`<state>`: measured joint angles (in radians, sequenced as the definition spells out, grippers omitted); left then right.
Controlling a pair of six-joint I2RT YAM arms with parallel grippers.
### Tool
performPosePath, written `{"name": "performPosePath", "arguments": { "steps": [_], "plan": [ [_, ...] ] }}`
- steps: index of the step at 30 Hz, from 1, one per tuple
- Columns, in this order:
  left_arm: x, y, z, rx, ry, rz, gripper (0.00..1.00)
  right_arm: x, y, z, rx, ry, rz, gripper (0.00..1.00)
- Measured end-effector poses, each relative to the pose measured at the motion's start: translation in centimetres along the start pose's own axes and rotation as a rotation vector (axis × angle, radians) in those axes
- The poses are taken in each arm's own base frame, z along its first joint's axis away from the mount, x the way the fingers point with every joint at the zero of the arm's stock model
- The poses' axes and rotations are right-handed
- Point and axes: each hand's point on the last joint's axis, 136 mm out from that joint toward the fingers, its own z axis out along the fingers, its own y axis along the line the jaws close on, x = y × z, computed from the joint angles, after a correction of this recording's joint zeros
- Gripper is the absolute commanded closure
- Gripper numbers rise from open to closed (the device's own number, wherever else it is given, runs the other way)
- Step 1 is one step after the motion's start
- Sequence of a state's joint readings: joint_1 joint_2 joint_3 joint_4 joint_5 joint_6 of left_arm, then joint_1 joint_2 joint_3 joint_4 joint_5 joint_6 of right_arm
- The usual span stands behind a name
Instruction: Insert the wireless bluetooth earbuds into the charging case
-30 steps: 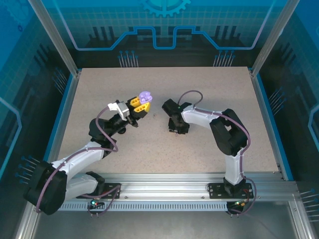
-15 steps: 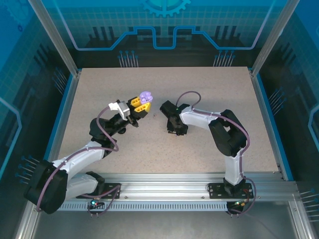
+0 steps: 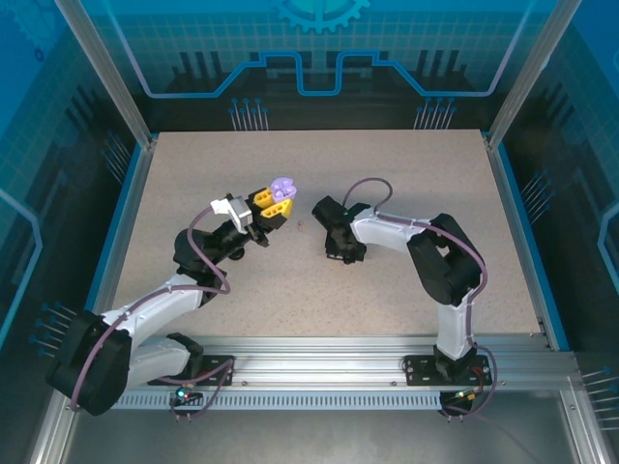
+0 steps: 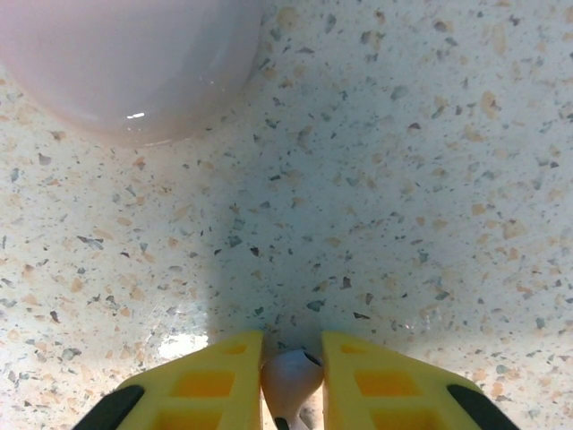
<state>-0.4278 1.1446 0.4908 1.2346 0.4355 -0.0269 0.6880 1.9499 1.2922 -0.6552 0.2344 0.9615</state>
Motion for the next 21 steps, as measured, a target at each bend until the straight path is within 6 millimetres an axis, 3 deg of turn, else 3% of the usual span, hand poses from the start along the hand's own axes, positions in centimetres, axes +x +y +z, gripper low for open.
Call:
{"name": "performPosePath", "arguments": {
  "steps": [7, 11, 17, 21],
  "plan": [
    [0.0, 0.0, 0.0, 0.0, 0.0, 0.0, 1.0, 0.2, -0.4, -0.4, -0.013, -0.012, -0.009, 0.81],
    [0.0, 0.0, 0.0, 0.0, 0.0, 0.0, 1.0, -0.2, -0.4, -1.9, -0.042, -0.038, -0.014, 0.81],
    [-0.2, -0.1, 0.1, 0.008, -0.002, 0.001, 1.0, -1.9, 0.2, -6.5, -0.125, -0.135, -0.018, 0.81],
    [-0.2, -0.1, 0.2, 0.01, -0.002, 0.002, 1.0, -3.4, 0.7, -10.9, -0.201, -0.222, -0.021, 0.81]
  ]
}}
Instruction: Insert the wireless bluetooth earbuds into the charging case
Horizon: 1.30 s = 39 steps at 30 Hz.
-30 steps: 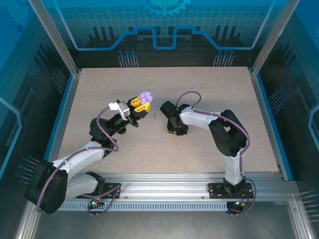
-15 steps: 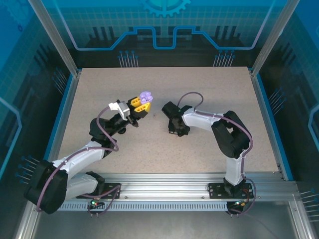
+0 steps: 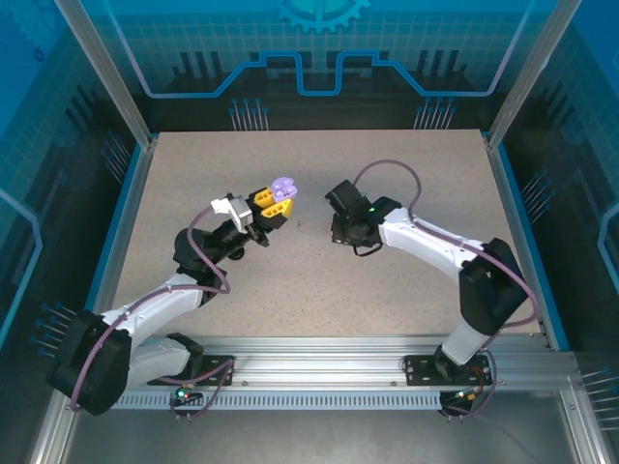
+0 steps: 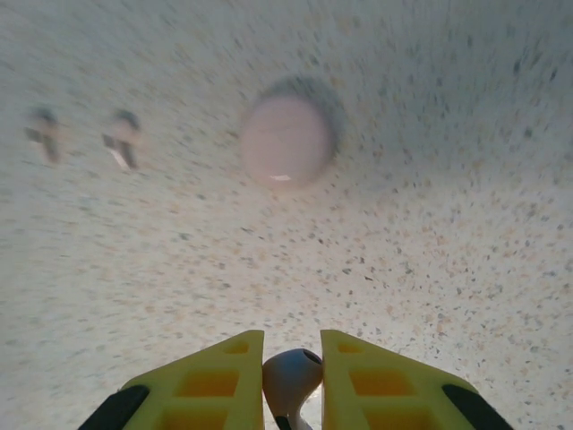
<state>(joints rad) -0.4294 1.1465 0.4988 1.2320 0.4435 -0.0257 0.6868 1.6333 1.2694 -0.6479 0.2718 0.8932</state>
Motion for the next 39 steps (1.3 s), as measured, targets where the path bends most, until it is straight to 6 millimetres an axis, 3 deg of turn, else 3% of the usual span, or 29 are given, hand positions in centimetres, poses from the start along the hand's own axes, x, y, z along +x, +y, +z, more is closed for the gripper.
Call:
{"name": "performPosePath", "arguments": {
  "steps": [9, 14, 17, 28, 39],
  "plan": [
    [1.0, -0.2, 0.4, 0.012, 0.018, -0.014, 1.0, -6.1, 4.3, -11.3, -0.21, -0.241, -0.023, 0.81],
    [1.6, -0.4, 0.5, 0.018, 0.029, -0.024, 1.0, -7.6, 6.1, -16.6, -0.304, -0.331, -0.044, 0.81],
    [2.0, -0.6, 0.6, 0.023, 0.037, -0.027, 1.0, -7.9, 7.1, -18.7, -0.344, -0.367, -0.061, 0.8],
    [3.5, -0.7, 0.9, 0.03, 0.068, -0.032, 1.0, -6.3, 11.0, -23.6, -0.44, -0.434, -0.172, 0.8],
    [2.9, -0.8, 1.3, 0.038, 0.055, -0.027, 1.0, -5.2, 12.7, -25.1, -0.463, -0.48, -0.229, 0.8]
  ]
}}
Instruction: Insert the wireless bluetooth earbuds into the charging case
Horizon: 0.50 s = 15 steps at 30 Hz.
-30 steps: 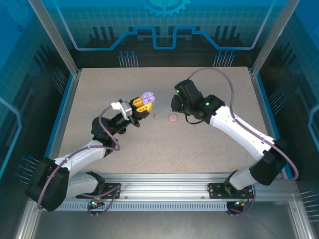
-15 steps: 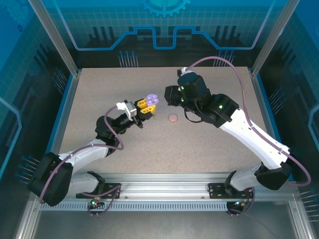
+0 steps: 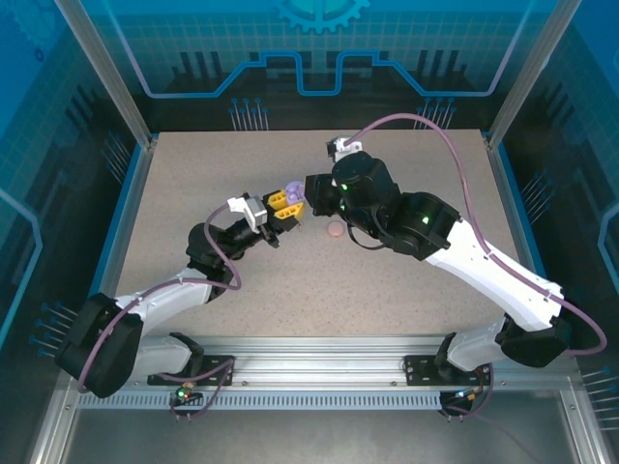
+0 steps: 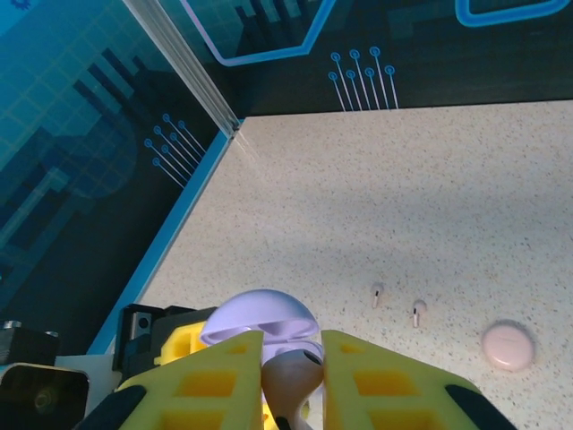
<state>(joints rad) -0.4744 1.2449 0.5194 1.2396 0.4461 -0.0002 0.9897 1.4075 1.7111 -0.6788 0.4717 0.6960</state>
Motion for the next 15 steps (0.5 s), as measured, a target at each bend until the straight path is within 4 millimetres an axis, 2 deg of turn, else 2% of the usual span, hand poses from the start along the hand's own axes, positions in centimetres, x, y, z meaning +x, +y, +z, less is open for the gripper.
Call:
{"name": "performPosePath", "arguments": {
  "steps": [6, 15],
  "plan": [
    [0.0, 0.0, 0.0, 0.0, 0.0, 0.0, 1.0, -0.2, 1.0, 0.4, -0.024, -0.018, -0.005, 0.8],
    [0.0, 0.0, 0.0, 0.0, 0.0, 0.003, 1.0, 1.0, 1.6, 1.9, -0.02, 0.005, -0.019, 0.8]
  ]
}}
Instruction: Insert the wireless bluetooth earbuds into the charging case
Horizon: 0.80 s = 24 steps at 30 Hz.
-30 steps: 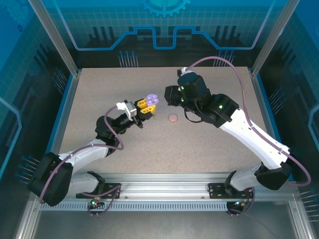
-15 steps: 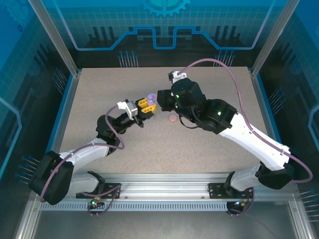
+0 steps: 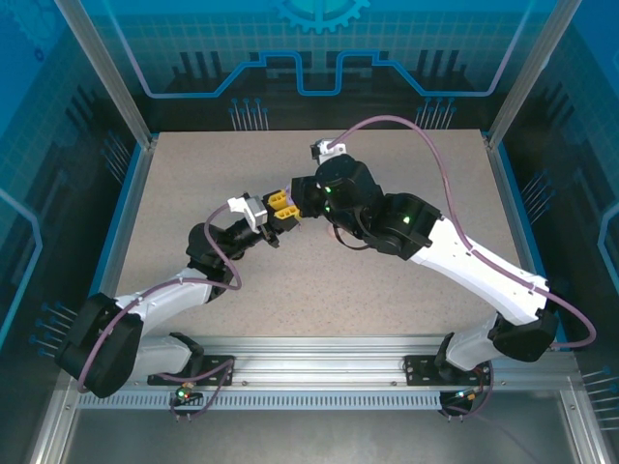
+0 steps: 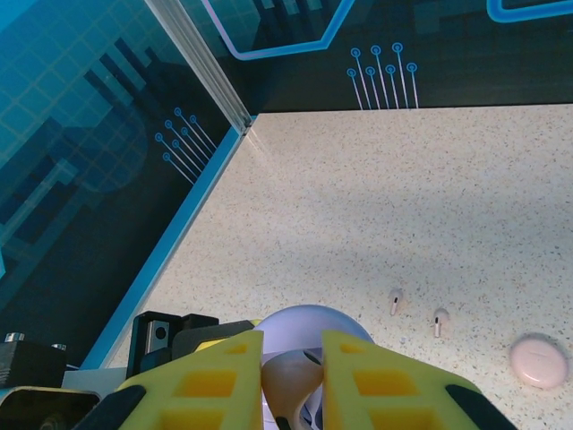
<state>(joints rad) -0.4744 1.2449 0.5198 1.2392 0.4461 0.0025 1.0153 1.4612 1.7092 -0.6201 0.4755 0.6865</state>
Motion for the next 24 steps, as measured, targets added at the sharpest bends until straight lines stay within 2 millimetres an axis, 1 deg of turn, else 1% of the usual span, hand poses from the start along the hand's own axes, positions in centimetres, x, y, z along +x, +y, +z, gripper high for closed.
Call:
{"name": "performPosePath", "arguments": {
  "steps": [7, 24],
  "plan": [
    [0.0, 0.0, 0.0, 0.0, 0.0, 0.0, 1.0, 0.0, -0.3, 0.1, 0.013, -0.007, -0.001, 0.8],
    [0.3, 0.0, 0.0, -0.001, 0.012, -0.006, 1.0, 1.7, -1.2, 1.1, 0.046, 0.023, -0.014, 0.81]
  ]
}}
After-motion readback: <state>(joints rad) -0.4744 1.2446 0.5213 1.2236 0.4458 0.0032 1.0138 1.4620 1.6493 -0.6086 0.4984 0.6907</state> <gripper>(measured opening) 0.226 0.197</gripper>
